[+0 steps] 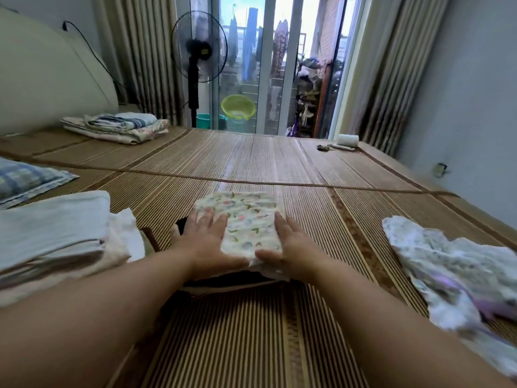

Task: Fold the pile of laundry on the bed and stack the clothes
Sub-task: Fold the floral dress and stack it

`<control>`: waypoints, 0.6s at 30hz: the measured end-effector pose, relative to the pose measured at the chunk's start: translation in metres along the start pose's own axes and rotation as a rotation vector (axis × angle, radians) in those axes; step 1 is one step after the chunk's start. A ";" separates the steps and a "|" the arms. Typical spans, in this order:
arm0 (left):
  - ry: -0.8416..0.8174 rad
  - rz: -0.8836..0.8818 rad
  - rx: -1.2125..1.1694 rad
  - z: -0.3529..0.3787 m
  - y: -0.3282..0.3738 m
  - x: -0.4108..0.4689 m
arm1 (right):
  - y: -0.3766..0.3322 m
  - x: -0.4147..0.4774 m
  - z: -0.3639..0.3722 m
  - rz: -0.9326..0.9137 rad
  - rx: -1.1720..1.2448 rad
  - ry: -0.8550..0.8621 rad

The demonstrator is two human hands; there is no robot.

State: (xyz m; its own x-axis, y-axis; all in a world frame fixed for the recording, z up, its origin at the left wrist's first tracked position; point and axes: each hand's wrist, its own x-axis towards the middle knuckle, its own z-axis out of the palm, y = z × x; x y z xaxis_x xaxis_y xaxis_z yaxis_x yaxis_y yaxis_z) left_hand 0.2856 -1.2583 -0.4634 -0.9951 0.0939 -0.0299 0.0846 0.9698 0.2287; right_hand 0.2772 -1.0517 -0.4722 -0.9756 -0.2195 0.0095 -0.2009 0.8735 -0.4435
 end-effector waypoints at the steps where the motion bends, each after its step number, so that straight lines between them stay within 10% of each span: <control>1: 0.114 0.073 -0.039 0.000 0.009 -0.010 | 0.007 -0.021 0.000 0.010 0.034 0.060; 4: 0.313 0.361 -0.147 0.007 0.043 -0.043 | 0.043 -0.091 -0.001 0.140 -0.011 0.079; 7: 0.099 0.522 -0.062 0.023 0.094 -0.077 | 0.092 -0.157 -0.016 0.305 -0.173 0.081; 13: -0.243 0.436 -0.237 0.065 0.211 -0.127 | 0.175 -0.228 -0.051 0.594 -0.174 0.266; 18: -0.348 0.389 -0.446 0.083 0.269 -0.141 | 0.174 -0.241 -0.077 0.448 0.065 0.171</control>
State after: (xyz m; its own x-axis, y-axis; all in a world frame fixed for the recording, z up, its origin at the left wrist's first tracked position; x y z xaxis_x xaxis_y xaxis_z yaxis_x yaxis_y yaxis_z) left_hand 0.4527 -0.9919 -0.4780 -0.8161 0.5559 -0.1582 0.3296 0.6724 0.6627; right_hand 0.4706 -0.8138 -0.4827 -0.9667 0.2511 -0.0501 0.2427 0.8359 -0.4923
